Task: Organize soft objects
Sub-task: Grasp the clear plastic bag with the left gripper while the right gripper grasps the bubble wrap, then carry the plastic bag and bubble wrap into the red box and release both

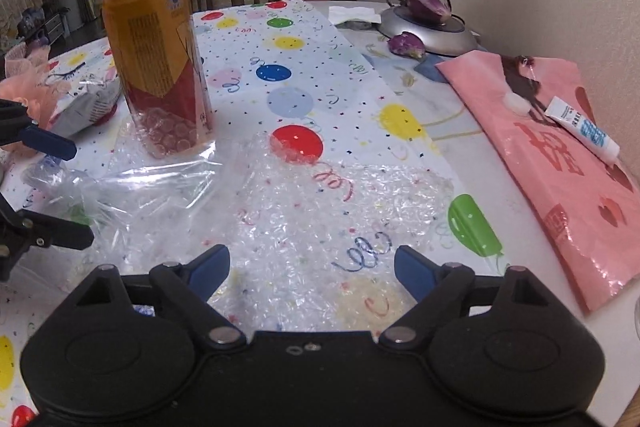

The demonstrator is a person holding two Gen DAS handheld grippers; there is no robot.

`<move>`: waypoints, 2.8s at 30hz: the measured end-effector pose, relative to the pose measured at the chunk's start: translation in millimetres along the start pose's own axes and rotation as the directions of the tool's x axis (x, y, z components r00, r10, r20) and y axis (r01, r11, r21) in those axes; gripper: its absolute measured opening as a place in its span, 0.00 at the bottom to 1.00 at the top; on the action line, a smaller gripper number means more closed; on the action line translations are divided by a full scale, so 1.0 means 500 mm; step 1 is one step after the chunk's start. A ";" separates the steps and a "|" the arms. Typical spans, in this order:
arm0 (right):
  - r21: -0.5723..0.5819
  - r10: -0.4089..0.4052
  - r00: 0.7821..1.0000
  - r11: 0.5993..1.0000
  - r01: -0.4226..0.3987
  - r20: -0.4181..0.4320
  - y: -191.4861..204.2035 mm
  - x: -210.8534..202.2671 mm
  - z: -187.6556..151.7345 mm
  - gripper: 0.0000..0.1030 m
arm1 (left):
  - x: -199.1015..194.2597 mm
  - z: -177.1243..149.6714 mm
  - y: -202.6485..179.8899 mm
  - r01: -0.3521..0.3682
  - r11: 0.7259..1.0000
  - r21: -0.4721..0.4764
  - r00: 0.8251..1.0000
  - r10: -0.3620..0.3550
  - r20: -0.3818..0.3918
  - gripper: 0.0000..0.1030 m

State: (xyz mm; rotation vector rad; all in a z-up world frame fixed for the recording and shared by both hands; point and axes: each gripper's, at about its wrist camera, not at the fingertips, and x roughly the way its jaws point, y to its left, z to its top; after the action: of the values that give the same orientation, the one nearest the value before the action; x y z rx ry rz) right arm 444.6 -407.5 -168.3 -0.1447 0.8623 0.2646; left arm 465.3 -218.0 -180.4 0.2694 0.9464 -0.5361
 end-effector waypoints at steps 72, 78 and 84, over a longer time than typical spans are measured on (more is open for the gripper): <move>0.032 0.291 0.929 0.952 -0.306 0.229 0.277 -0.364 0.089 0.04 | -0.479 -0.186 0.093 -0.054 0.838 -0.543 0.955 0.203 0.219 0.28; -0.021 0.359 0.905 0.931 -0.364 0.228 0.355 -0.370 0.122 0.04 | -0.559 -0.239 0.134 -0.102 0.793 -0.600 0.934 0.283 0.216 0.28; -0.080 0.429 0.874 0.903 -0.422 0.226 0.443 -0.376 0.158 0.04 | -0.625 -0.300 0.173 -0.139 0.749 -0.647 0.914 0.348 0.207 0.28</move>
State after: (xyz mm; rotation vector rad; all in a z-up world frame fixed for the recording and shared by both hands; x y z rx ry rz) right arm 321.7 -209.3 22.0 0.0555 0.6413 0.6962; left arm 261.7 20.3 -8.1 -0.2903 0.7075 0.0095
